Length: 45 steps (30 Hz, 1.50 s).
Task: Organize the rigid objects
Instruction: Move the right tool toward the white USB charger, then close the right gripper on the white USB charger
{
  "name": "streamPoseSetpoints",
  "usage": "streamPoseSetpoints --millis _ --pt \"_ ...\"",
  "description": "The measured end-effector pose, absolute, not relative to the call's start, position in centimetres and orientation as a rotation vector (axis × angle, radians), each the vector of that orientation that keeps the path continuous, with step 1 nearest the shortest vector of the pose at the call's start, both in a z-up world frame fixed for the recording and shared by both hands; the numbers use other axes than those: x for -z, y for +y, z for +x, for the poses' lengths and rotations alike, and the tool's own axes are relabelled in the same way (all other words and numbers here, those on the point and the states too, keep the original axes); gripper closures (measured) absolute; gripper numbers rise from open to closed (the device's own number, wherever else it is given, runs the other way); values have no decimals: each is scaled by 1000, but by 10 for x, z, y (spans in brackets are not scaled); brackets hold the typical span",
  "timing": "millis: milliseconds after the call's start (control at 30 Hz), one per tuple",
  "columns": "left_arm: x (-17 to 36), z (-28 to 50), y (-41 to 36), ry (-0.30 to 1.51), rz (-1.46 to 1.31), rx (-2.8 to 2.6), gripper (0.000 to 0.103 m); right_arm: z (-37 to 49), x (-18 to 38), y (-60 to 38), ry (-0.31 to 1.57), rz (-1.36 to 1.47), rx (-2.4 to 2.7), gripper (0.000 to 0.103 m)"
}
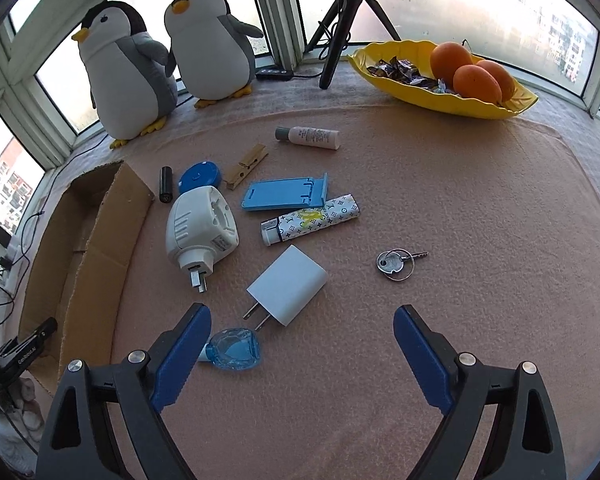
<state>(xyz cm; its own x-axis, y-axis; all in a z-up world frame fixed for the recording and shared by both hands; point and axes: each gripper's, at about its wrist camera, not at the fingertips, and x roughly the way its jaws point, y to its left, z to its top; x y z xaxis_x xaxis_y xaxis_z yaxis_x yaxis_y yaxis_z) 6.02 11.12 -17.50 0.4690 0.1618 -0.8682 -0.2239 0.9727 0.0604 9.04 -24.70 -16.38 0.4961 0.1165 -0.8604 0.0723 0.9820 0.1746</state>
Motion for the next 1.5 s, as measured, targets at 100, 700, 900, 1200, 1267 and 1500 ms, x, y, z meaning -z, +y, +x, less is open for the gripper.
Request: streamPoseSetpoints --millis 100,700,900,1200,1267,1500 --pt "175 61 112 1056 -68 -235 52 102 173 -249 1096 243 -8 13" --pt "175 60 112 1045 -75 -238 52 139 200 -249 1228 369 24 39" --pt "175 61 112 1045 -76 -239 52 146 204 -243 1242 295 26 54" --pt "175 60 112 1044 -78 -238 52 140 203 -251 1245 207 -2 69" --pt "175 60 113 1044 -82 -236 52 136 204 -252 1243 184 -12 69" --pt "176 61 114 1043 -92 -236 52 123 205 -249 1210 98 -16 69"
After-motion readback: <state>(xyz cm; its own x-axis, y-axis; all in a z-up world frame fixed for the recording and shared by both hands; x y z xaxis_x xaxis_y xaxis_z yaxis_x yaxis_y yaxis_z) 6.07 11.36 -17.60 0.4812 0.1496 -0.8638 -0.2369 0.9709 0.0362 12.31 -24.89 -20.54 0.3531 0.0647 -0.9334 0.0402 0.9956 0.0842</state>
